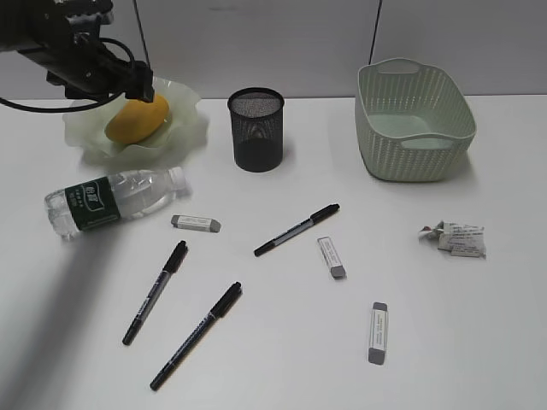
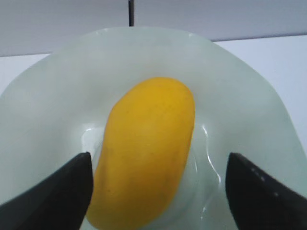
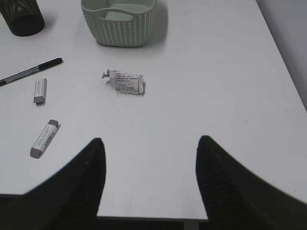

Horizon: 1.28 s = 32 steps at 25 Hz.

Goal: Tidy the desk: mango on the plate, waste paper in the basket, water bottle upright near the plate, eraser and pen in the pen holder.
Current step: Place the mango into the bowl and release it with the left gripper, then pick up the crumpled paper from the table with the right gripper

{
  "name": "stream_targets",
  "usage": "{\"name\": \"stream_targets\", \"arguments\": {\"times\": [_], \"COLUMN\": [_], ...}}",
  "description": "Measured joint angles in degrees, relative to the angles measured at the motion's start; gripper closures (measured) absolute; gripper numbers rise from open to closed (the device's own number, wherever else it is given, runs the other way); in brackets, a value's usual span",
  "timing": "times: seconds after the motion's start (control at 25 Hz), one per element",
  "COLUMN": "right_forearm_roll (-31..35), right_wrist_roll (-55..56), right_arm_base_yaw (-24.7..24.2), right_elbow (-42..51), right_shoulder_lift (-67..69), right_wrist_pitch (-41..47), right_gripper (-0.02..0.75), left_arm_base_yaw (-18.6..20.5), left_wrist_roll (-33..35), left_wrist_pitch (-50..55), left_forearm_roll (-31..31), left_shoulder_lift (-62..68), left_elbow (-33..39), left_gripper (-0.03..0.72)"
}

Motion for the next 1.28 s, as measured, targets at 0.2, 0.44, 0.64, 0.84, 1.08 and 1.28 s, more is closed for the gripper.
{"name": "stream_targets", "arguments": {"times": [0.2,0.44,0.64,0.84,1.08,1.28], "right_forearm_roll": [0.00,0.00,0.00,0.00,0.00,0.00], "right_wrist_roll": [0.00,0.00,0.00,0.00,0.00,0.00], "right_arm_base_yaw": [0.00,0.00,0.00,0.00,0.00,0.00], "right_elbow": [0.00,0.00,0.00,0.00,0.00,0.00], "right_shoulder_lift": [0.00,0.00,0.00,0.00,0.00,0.00], "right_wrist_pitch": [0.00,0.00,0.00,0.00,0.00,0.00], "right_gripper": [0.260,0.260,0.260,0.260,0.260,0.260], "left_arm_base_yaw": [0.00,-0.27,-0.57,2.80,7.94,7.98], "left_wrist_roll": [0.00,-2.48,-3.60,-3.60,-3.60,-3.60], "left_wrist_pitch": [9.21,34.99,44.88,45.12,45.19,44.93], "left_forearm_roll": [0.37,2.20,6.18,6.70,7.10,7.91], "left_shoulder_lift": [-5.79,-15.05,-19.42,-20.43,-20.65,-28.04], "left_elbow": [0.00,-0.34,-0.42,-0.47,-0.47,6.50], "left_gripper": [0.052,0.079,0.090,0.103,0.107,0.120]}}
